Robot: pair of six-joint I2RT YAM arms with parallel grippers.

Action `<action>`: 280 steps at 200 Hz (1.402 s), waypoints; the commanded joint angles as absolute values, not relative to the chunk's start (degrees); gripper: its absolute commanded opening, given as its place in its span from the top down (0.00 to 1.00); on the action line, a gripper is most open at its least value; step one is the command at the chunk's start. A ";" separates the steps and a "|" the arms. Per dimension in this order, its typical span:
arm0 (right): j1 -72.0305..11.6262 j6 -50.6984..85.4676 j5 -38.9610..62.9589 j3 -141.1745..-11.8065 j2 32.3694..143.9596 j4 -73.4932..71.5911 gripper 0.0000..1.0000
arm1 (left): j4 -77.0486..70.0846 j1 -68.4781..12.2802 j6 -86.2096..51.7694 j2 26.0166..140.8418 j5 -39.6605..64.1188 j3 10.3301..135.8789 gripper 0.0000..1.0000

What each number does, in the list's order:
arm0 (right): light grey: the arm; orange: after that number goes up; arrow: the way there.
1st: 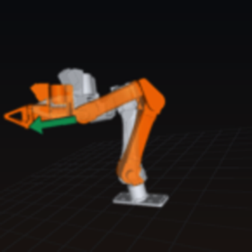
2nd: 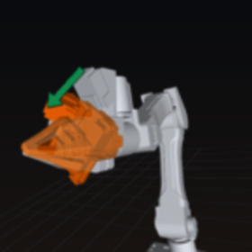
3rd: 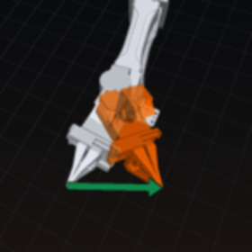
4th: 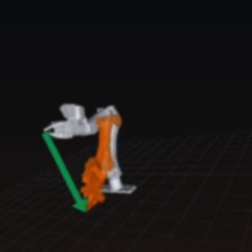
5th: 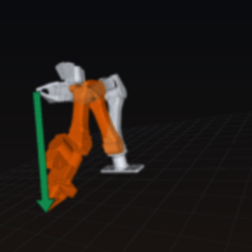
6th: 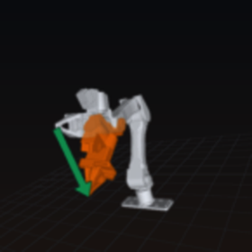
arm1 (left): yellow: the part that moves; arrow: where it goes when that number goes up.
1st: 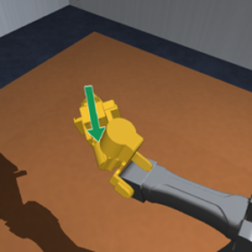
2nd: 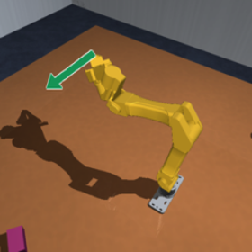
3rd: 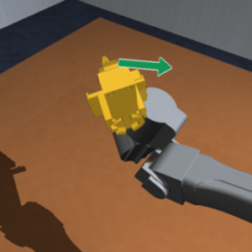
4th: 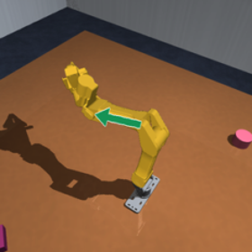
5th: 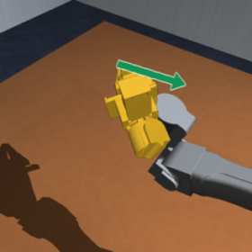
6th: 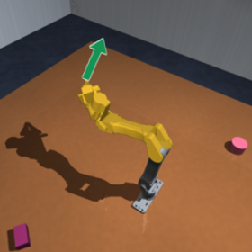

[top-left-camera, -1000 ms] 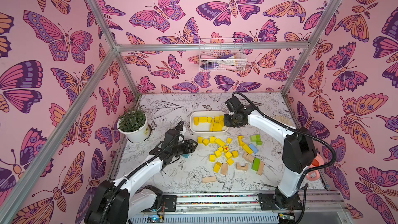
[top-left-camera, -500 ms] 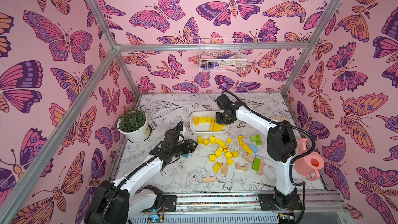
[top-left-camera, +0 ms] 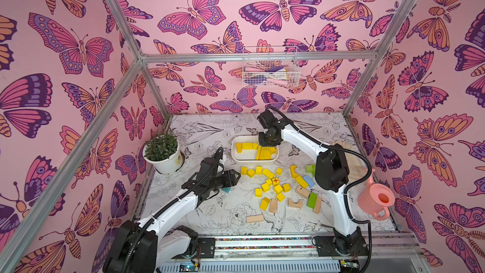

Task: Pick out the yellow building blocks
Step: Place the building block in the storage box.

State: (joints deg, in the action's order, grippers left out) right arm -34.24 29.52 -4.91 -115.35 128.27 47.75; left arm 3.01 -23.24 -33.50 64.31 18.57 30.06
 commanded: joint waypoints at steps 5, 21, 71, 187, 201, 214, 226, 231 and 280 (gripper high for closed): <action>-34.63 28.74 -5.45 -117.61 130.07 50.56 0.74 | 2.22 -22.85 -32.79 63.72 19.53 29.68 0.37; -34.67 29.23 -4.61 -117.06 130.04 50.04 0.74 | 2.24 -22.76 -32.86 63.72 19.64 29.71 0.38; -35.48 29.66 -3.65 -114.27 128.77 48.46 0.74 | 2.23 -22.76 -32.80 63.63 19.67 29.55 0.37; -36.30 30.16 -6.15 -104.59 122.18 46.06 0.59 | 2.14 -22.68 -32.97 63.37 19.62 29.35 0.37; -36.25 30.06 -6.48 -103.10 120.75 45.88 0.59 | 2.16 -22.68 -32.97 63.28 19.67 29.36 0.38; -36.28 29.88 -6.75 -101.91 119.19 45.82 0.59 | 2.13 -22.68 -32.99 63.28 19.68 29.36 0.37; -36.21 29.66 -6.90 -100.42 117.36 45.69 0.59 | 2.17 -22.68 -32.96 63.28 19.62 29.36 0.37; -36.25 29.70 -6.95 -99.70 116.58 45.54 0.59 | 2.20 -22.70 -32.96 63.28 19.64 29.36 0.37; -36.25 29.17 -8.16 -90.80 106.35 44.68 0.59 | 2.29 -22.68 -33.05 63.11 19.55 29.36 0.38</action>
State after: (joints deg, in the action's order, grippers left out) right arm -35.90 29.93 -6.52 -93.91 111.44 44.60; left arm 2.98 -23.16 -33.50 64.18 18.68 30.06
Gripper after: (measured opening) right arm 0.409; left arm 0.625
